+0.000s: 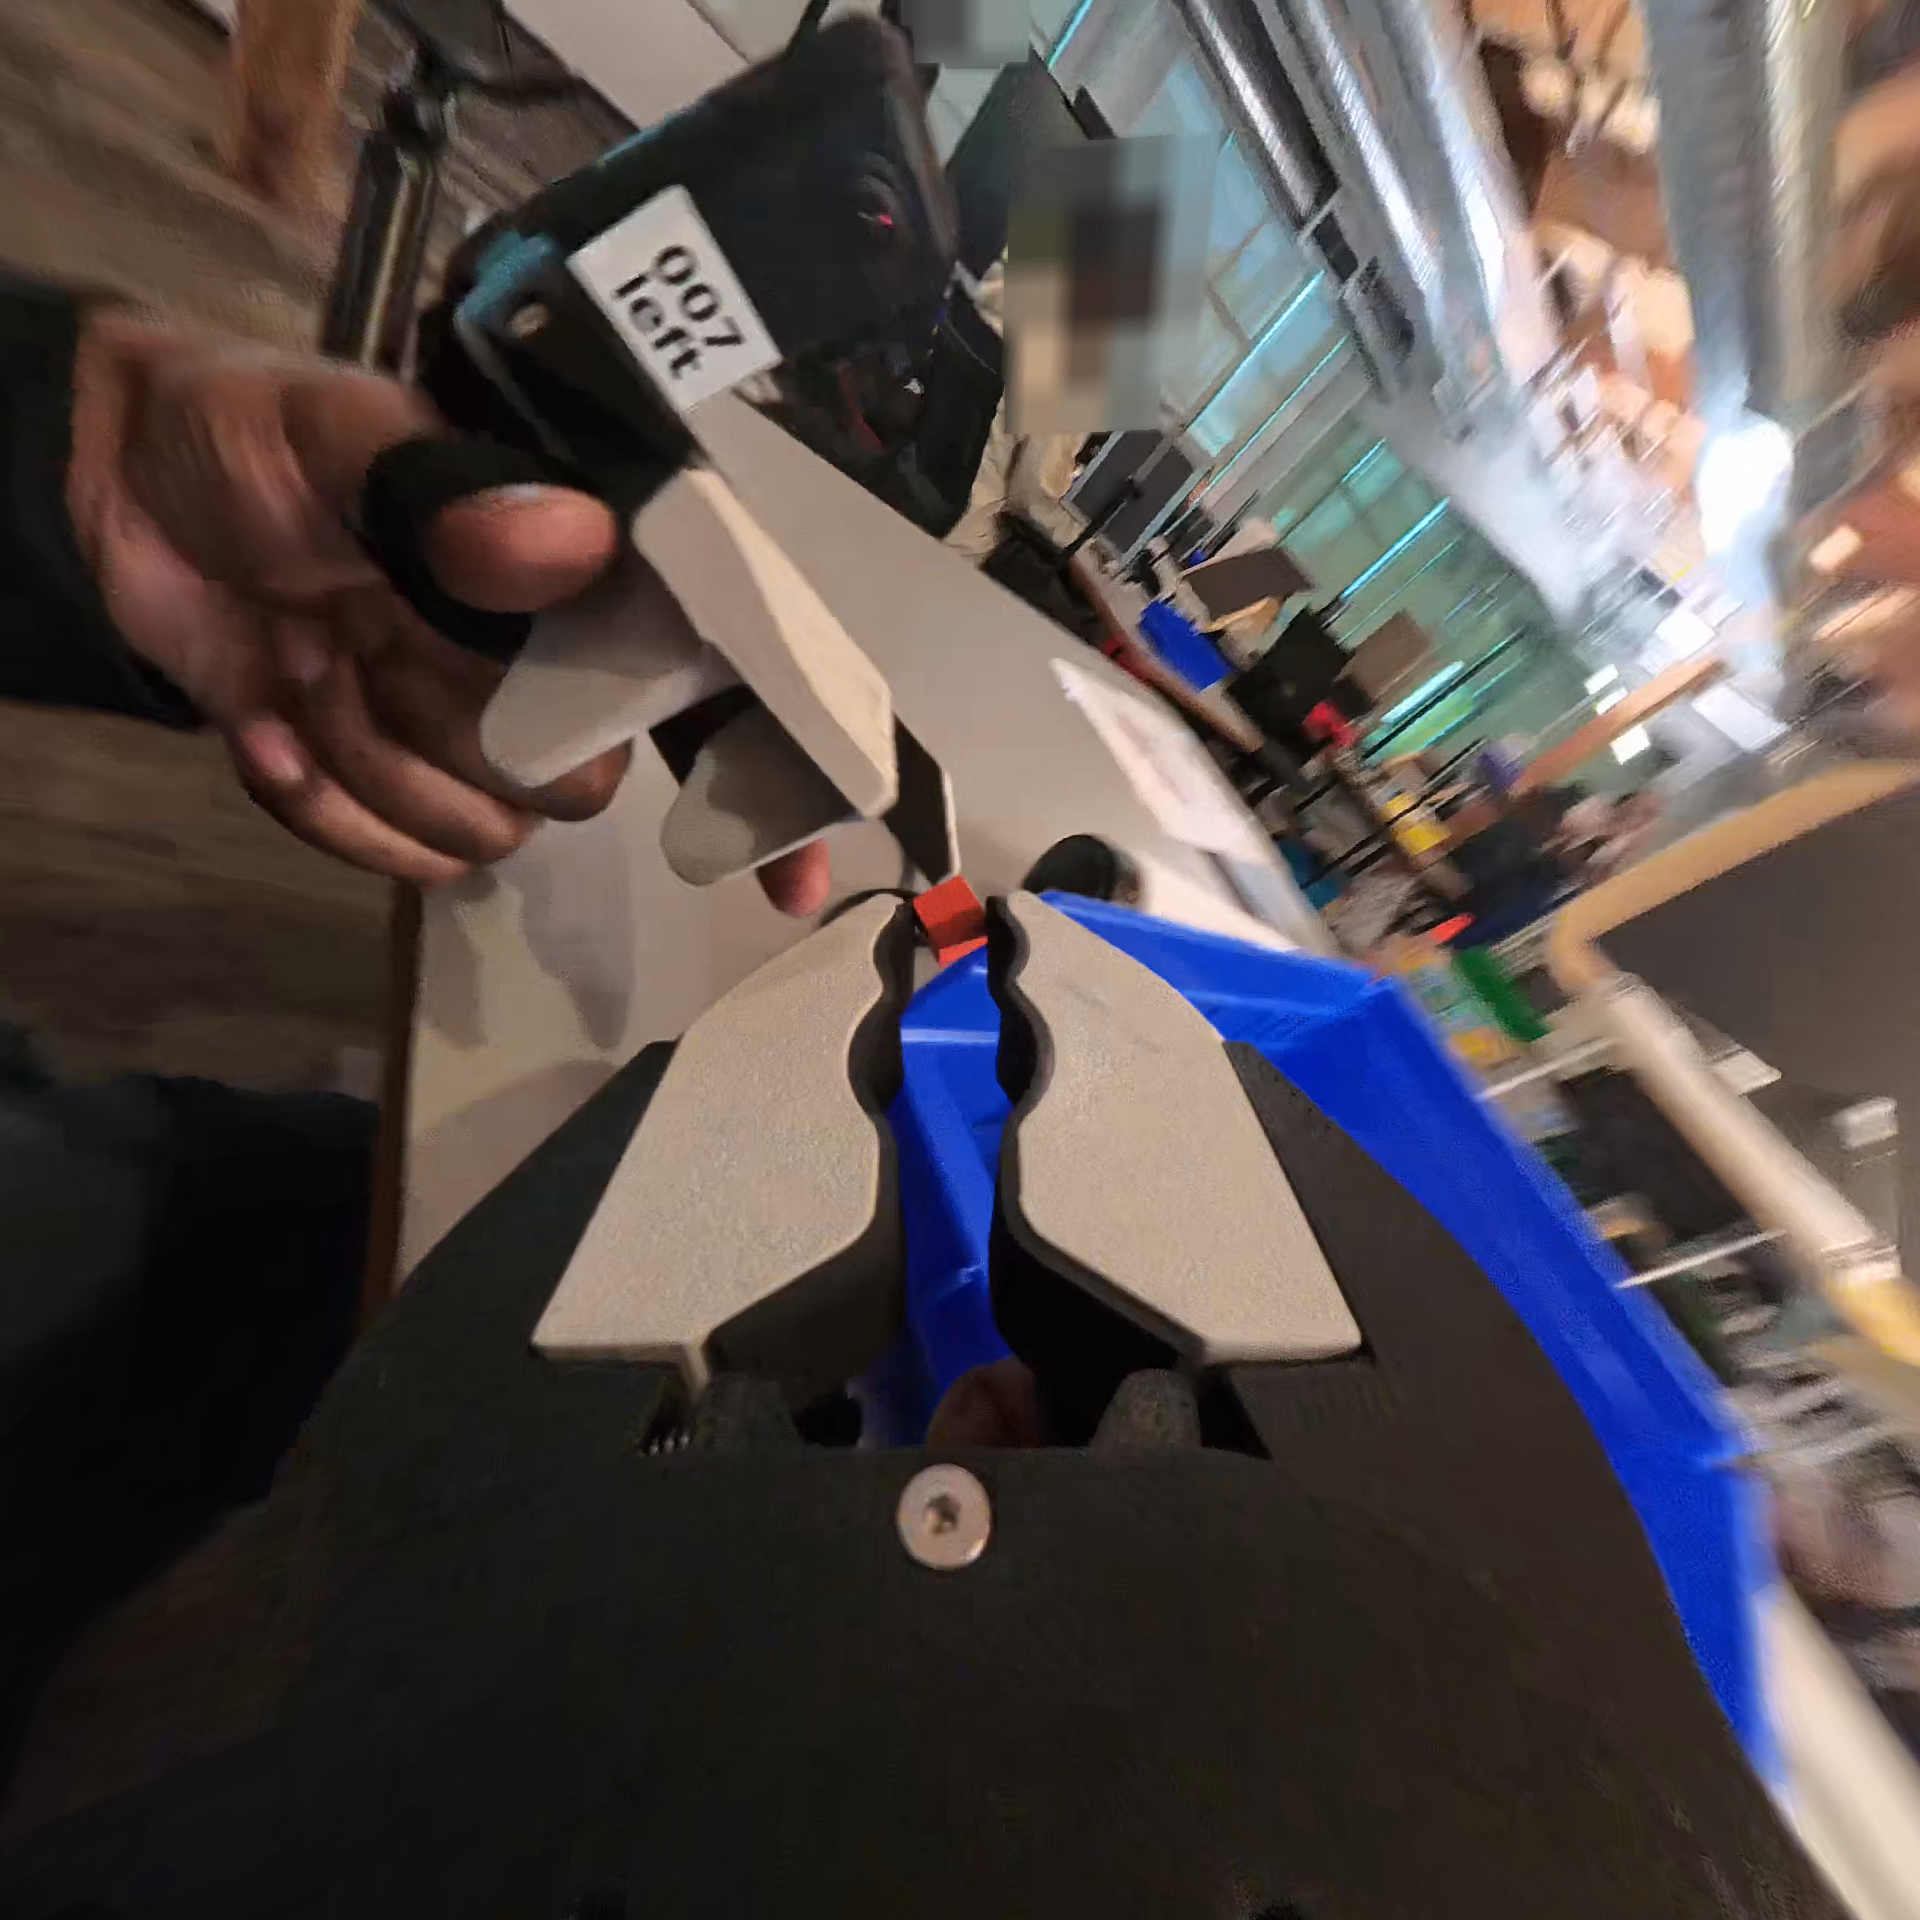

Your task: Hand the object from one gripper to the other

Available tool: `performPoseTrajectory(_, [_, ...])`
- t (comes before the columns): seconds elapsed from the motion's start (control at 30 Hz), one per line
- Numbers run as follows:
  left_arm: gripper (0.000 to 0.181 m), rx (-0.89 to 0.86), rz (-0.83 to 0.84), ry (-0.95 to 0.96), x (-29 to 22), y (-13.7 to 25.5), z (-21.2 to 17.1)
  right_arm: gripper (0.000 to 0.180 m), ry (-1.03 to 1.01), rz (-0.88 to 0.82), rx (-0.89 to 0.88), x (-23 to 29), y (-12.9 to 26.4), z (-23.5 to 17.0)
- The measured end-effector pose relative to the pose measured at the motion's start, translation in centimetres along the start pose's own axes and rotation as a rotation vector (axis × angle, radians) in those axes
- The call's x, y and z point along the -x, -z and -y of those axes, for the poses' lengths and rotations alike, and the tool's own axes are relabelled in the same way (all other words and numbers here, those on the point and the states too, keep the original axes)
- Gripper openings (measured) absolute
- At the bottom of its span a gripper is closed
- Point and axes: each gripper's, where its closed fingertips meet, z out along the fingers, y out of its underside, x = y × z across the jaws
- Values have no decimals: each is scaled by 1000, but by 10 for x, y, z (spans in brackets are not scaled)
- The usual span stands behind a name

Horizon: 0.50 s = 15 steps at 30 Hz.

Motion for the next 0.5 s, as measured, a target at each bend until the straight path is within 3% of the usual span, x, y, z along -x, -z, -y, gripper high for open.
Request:
performPoseTrajectory(0.27, [32,-60,75,-417,-11,18,12,13,-776,283,-7,-1,8,0])
performPoseTrajectory(0.5, [32,-59,226,-812,-11,15,10,13,-1064,407,-67,2,12,21])
